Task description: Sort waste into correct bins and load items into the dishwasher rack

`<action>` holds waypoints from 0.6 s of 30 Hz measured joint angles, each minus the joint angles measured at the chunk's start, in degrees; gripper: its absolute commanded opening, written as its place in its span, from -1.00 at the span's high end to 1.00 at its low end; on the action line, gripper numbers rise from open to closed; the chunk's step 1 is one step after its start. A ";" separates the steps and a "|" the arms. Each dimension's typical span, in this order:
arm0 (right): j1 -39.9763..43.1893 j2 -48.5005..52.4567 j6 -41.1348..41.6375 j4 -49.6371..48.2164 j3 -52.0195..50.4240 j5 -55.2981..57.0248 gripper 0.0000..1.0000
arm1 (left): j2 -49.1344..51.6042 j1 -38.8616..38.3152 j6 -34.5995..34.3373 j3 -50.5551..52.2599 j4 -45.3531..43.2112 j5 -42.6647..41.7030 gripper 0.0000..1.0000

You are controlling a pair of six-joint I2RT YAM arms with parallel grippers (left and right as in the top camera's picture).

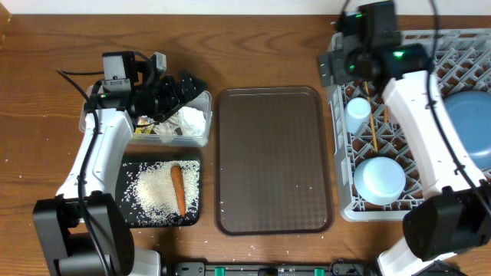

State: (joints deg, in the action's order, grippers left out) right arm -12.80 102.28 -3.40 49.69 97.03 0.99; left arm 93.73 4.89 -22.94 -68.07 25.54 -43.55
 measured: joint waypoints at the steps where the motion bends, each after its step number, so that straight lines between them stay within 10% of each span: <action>1: -1.11 0.00 -0.02 0.50 0.00 0.94 -0.98 | 0.00 0.00 0.00 0.00 0.00 0.00 -0.96; 18: -4.39 0.00 0.00 0.76 0.00 4.15 -0.99 | 0.02 0.00 0.00 0.00 0.00 0.00 -0.95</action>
State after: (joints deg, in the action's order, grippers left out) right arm -17.19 102.28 -3.40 50.46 97.03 5.15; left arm 93.76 4.89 -22.94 -68.07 25.54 -43.55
